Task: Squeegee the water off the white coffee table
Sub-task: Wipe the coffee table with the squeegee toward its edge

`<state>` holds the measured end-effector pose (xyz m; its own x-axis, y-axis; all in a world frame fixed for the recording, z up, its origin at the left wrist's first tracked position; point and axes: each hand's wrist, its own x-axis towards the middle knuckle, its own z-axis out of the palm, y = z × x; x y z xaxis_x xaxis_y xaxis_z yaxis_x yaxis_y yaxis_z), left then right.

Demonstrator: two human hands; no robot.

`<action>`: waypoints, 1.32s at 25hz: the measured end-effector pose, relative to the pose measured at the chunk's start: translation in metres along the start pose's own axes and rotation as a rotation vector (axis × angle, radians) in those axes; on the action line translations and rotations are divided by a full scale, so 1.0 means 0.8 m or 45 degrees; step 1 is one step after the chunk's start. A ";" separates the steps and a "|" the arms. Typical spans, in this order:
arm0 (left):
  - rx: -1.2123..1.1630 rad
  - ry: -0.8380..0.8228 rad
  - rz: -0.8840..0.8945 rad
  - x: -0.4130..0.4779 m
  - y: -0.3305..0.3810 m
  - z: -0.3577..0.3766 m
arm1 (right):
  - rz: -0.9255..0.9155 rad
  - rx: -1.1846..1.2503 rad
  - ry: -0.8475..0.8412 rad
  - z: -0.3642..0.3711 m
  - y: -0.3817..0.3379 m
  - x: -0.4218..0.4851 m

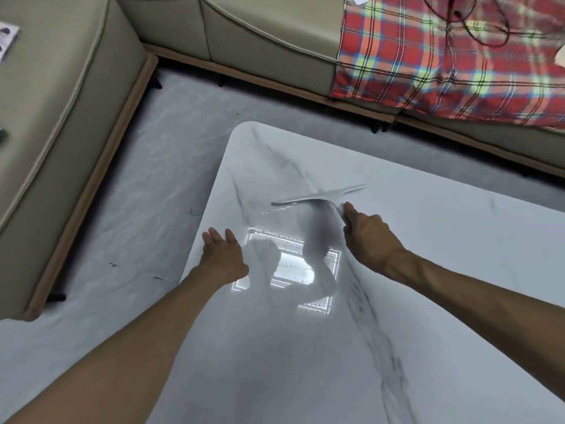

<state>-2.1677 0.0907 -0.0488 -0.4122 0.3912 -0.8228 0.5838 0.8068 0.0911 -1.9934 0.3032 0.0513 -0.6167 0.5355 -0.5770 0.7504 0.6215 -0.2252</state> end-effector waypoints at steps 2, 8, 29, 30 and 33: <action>-0.017 0.011 0.008 -0.003 -0.001 -0.001 | 0.012 -0.018 -0.096 -0.003 0.004 -0.021; -0.024 0.019 0.019 -0.003 -0.005 0.004 | -0.092 -0.055 0.198 -0.066 -0.075 0.076; -0.596 0.623 -0.009 -0.049 -0.048 -0.004 | -0.230 -0.150 0.090 -0.019 -0.011 -0.018; -0.668 0.674 -0.001 -0.055 -0.056 -0.003 | -0.218 -0.069 0.126 -0.025 -0.035 0.003; -0.810 0.713 -0.008 -0.071 -0.082 0.000 | -0.058 0.159 0.171 -0.023 -0.115 0.074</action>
<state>-2.1827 0.0155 -0.0084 -0.7976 0.4119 -0.4407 0.1444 0.8398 0.5234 -2.1032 0.2885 0.0523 -0.6706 0.5851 -0.4560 0.7395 0.5754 -0.3493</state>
